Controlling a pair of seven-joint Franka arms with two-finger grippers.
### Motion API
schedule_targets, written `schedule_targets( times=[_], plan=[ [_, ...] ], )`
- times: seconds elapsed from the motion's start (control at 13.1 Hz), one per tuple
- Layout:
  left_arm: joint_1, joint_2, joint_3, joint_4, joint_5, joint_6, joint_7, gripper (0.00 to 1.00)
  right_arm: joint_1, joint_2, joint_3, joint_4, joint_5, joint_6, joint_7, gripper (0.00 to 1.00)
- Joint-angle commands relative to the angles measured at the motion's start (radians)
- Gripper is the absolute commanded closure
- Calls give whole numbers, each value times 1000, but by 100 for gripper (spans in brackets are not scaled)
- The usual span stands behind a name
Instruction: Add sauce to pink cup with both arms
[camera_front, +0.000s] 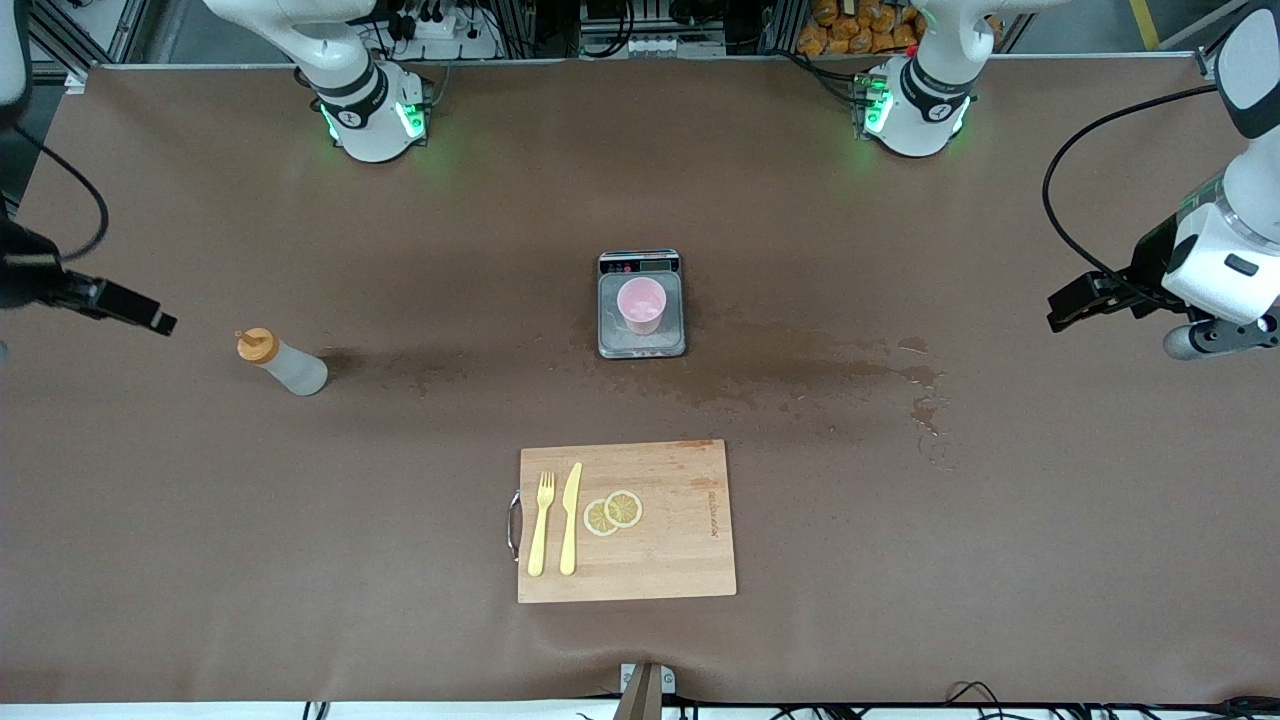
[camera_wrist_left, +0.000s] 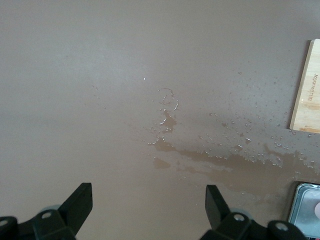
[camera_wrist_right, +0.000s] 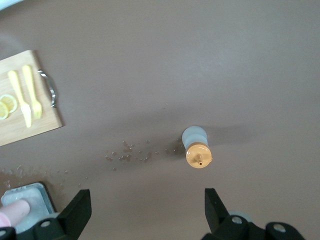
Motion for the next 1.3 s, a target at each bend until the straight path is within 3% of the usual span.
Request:
schedule_targets(
  times=[0.0, 0.69, 1.23],
  plan=[
    [8, -10, -1, -8, -23, 12, 25, 0, 10, -30, 0, 76, -24, -71, -58, 0],
    [15, -54, 0, 7, -11, -2, 25, 0, 4, -27, -6, 46, -41, -41, -118, 0],
    [8, -63, -3, 109, 4, -86, 24, 0, -1, -46, -8, 46, -102, 11, -133, 0]
  ],
)
